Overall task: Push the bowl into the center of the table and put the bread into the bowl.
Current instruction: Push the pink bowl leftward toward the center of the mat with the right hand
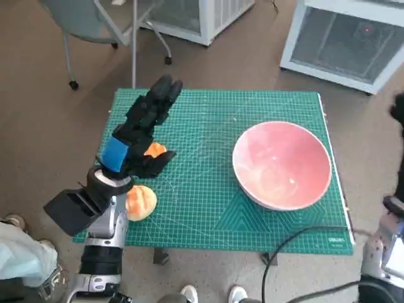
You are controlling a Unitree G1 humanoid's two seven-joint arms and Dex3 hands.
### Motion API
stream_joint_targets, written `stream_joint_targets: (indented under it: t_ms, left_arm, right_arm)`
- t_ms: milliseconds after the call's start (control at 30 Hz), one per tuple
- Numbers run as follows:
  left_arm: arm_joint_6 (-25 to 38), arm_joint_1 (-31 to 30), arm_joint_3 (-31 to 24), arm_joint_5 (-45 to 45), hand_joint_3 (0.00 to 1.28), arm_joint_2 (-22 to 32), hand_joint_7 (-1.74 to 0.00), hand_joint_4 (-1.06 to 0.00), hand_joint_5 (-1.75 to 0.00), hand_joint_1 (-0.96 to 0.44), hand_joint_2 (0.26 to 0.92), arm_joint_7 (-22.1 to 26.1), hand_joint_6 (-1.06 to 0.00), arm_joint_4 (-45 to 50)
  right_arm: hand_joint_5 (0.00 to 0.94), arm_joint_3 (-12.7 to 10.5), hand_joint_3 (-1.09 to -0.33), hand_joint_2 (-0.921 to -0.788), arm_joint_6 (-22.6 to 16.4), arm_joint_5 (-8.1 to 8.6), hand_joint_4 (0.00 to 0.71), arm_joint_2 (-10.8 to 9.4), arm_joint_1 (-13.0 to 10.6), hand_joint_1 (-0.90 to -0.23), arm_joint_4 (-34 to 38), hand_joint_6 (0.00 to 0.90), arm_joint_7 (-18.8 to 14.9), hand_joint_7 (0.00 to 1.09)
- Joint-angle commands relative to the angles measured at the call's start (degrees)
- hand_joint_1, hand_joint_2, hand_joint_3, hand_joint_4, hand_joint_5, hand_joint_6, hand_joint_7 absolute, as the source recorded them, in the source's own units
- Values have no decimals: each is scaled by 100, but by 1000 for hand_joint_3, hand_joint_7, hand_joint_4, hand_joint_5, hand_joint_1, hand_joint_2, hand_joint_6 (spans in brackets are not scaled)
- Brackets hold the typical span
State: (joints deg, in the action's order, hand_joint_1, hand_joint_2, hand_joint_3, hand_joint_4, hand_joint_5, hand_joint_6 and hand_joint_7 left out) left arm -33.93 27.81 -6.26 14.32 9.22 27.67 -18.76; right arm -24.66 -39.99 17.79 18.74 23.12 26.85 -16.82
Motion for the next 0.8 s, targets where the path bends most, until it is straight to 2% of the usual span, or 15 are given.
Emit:
stream_joint_targets:
  t_ms: [33, 200, 300, 367, 500, 633, 800]
  left_arm:
    - [-67, -40, -37, -42, 391, 33, -128, -196, 0, -647, 921, -85, -162, -12]
    - [-83, -15, -55, 3, 395, 58, -127, -195, 0, -659, 921, -39, -162, -78]
    - [-94, -2, -62, 44, 396, 67, -125, -195, 0, -659, 921, 12, -162, -108]
    - [-100, 11, -68, 82, 397, 74, -123, -195, 0, -659, 921, 58, -161, -137]
    - [-116, 36, -85, 136, 398, 93, -122, -195, 0, -661, 921, 135, -161, -196]
    - [-118, 49, -108, 191, 400, 112, -120, -196, -1, -663, 921, 203, -161, -233]
    - [-81, 33, -118, 265, 401, 133, -118, -196, -1, -663, 921, 259, -161, -198]
  right_arm:
    - [-1, -117, -737, -921, -121, 38, -1, 101, 134, -610, 999, -1, -35, 287]
    - [-1, -250, -745, -921, 28, 493, -1, -6, 434, -600, 1956, -1, -446, 213]
    - [-1, -316, -745, -921, 88, 658, -1, -63, 605, -595, 2404, -1, -630, 185]
    - [-1, -336, -751, -921, 157, 701, -1, -106, 708, -579, 2702, -1, -681, 164]
    - [-1, -315, -772, -921, 267, 620, -1, -163, 884, -537, 3294, -1, -598, 143]
    - [-1, -230, -801, -921, 367, 459, -1, -223, 1013, -519, 3703, 1, -406, 136]
    - [-1, -93, -821, -921, 418, 235, -1, -421, 1159, -510, 4055, 34, -158, 151]
